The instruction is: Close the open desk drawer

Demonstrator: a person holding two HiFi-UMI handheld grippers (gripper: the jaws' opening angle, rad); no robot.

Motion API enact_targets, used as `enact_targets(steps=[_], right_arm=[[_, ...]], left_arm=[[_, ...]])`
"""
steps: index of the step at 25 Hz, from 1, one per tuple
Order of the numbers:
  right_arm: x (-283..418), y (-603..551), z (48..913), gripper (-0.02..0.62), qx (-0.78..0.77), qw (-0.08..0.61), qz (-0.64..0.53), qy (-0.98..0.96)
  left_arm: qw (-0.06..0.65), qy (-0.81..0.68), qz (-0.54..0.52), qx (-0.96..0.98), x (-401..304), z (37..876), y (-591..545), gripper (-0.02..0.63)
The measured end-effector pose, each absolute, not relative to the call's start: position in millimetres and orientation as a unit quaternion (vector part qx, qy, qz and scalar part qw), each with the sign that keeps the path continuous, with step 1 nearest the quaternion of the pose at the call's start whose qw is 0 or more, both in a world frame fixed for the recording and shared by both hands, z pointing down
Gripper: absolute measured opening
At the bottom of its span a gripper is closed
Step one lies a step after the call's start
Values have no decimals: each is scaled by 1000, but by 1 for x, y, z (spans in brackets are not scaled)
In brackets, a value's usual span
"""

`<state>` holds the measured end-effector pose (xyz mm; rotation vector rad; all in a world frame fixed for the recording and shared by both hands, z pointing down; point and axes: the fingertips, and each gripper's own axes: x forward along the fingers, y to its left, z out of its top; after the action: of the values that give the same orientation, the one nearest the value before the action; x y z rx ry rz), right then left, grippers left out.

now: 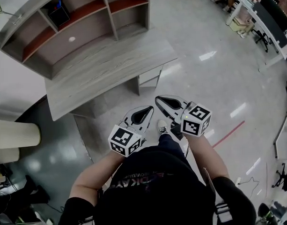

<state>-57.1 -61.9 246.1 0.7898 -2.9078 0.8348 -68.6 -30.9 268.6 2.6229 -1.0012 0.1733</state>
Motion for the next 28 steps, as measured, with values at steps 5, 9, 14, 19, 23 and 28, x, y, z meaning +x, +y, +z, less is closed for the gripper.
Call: enact_targets(steps=[5, 9, 14, 19, 23, 28], right_arm=[[-61, -17, 242, 18, 264, 6, 264, -928], [-70, 14, 243, 18, 266, 6, 264, -927], [-79, 54, 243, 18, 265, 4, 271, -925], [-89, 82, 250, 18, 267, 8, 278, -923], [-94, 97, 256, 17, 266, 17, 287, -920], [-92, 107, 263, 17, 269, 24, 288, -919]], left_arm=[[171, -332, 62, 925, -77, 265, 4, 11], [172, -325, 66, 928, -87, 265, 29, 11], [171, -316, 72, 931, -92, 266, 58, 11], [184, -326, 67, 925, -102, 272, 72, 11], [190, -333, 66, 921, -109, 274, 77, 11], [195, -333, 70, 920, -105, 282, 86, 11]])
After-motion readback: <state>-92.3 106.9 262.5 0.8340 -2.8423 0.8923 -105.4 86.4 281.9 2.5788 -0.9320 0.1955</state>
